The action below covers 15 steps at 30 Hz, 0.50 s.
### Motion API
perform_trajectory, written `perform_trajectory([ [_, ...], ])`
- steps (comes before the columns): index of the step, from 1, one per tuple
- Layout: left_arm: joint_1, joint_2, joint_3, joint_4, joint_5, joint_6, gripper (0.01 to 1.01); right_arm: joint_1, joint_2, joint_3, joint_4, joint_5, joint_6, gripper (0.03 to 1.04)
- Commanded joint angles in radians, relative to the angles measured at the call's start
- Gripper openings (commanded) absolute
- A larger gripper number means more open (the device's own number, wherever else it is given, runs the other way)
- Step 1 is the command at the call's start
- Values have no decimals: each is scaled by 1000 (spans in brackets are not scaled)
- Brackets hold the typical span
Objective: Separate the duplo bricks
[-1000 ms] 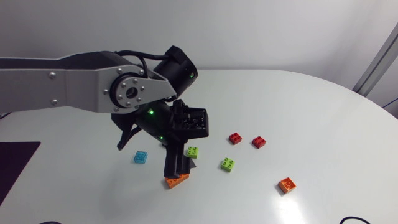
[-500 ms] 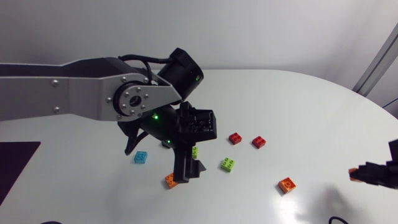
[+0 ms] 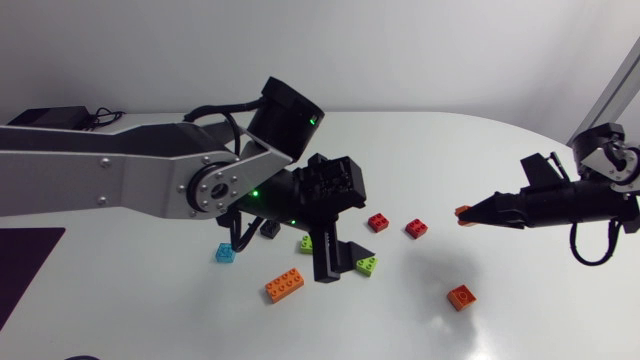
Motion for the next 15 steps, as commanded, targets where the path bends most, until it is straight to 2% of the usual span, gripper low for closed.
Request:
perform_trajectory([
  [1,16,36,-23,62,21,-59,959,30,41,48,-17,-67,25,387],
  [7,39,121,-26,224,24,-111,959,123,52,103,-95,-196,6,372],
  [15,53,154,-20,332,24,-170,956,254,60,146,-129,-239,19,370],
])
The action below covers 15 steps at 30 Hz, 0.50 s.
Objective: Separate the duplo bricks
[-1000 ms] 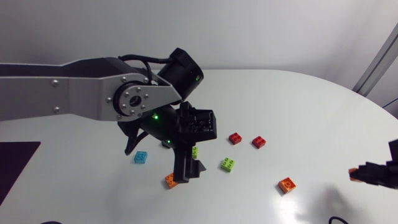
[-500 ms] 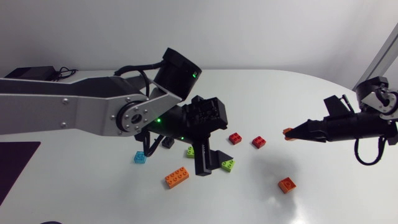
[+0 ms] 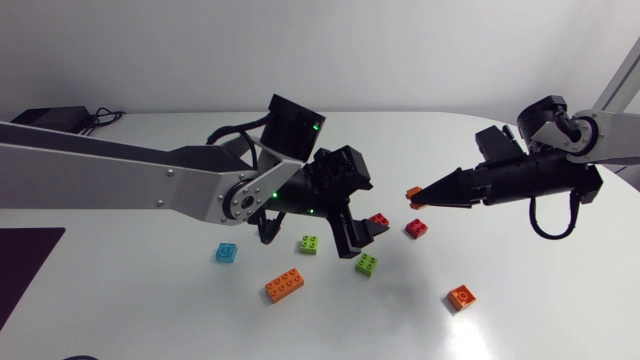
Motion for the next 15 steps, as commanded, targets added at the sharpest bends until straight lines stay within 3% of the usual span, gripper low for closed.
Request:
perform_trajectory([
  [1,16,27,-11,31,6,-47,954,39,31,24,-17,-15,22,370],
  [7,22,37,4,60,8,-82,934,78,65,36,21,-15,54,370],
  [15,16,42,9,94,6,-114,910,118,67,32,144,-12,185,370],
])
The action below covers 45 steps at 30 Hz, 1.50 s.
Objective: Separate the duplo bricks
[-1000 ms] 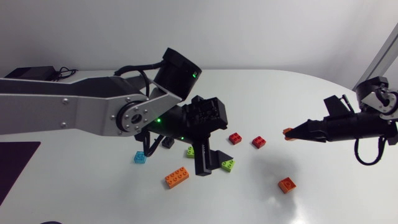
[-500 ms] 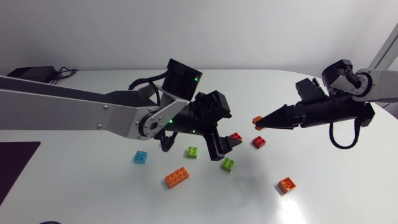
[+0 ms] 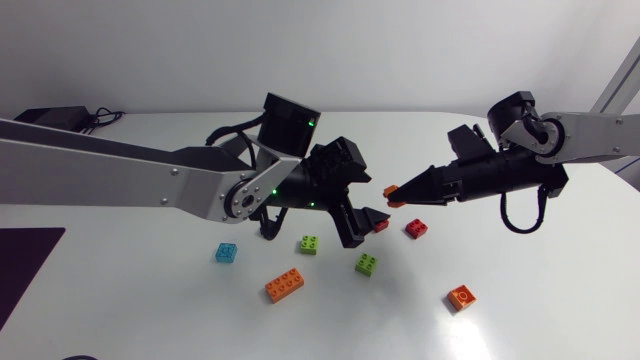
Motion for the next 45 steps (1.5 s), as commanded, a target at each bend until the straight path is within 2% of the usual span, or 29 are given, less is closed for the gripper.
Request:
perform_trajectory([
  [1,-3,23,7,23,3,-39,908,21,13,15,29,-8,69,370],
  [9,-6,26,-4,48,-1,-39,864,65,-10,10,74,-5,147,370],
  [19,-7,49,-2,65,-17,-39,644,79,-62,-7,77,-5,179,370],
  [35,-9,15,-15,75,-29,-51,639,102,-82,-61,146,-2,233,369],
  [45,-6,1,-13,89,-41,-60,295,102,-74,-82,150,0,234,369],
])
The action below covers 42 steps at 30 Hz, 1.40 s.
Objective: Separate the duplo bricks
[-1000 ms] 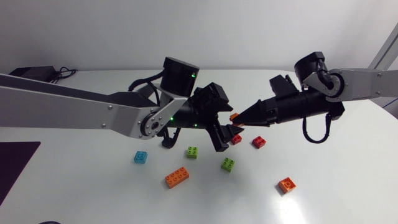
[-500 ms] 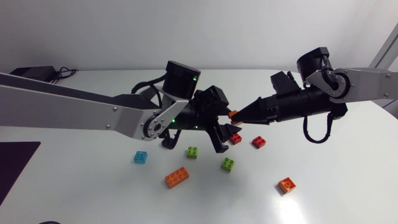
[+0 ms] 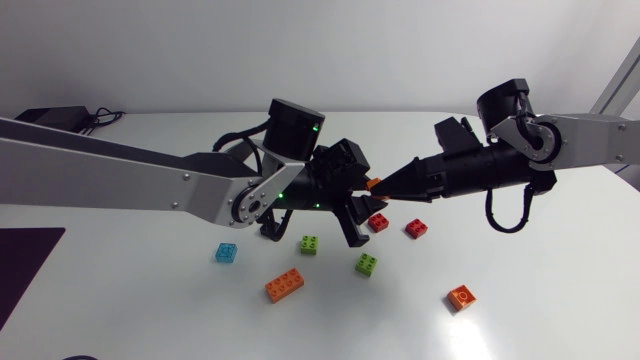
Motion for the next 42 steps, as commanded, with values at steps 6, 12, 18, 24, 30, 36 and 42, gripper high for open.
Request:
perform_trajectory([
  [6,7,-37,-8,28,-10,-38,259,13,6,-40,3,-4,9,369],
  [12,25,-56,15,-36,-27,0,251,8,8,-39,3,-4,9,490],
  [18,53,-93,29,-133,-27,81,248,0,-17,-40,8,3,6,813],
  [24,70,-108,35,-193,-36,156,248,-9,-31,-47,14,31,6,870],
  [30,80,-47,147,-391,-111,417,248,-44,-143,-67,3,152,-29,911],
  [36,51,62,260,-584,-271,728,248,-49,-219,-117,-52,236,-133,923],
  [42,1,191,343,-659,-470,957,249,-49,-298,-175,-72,267,-184,925],
])
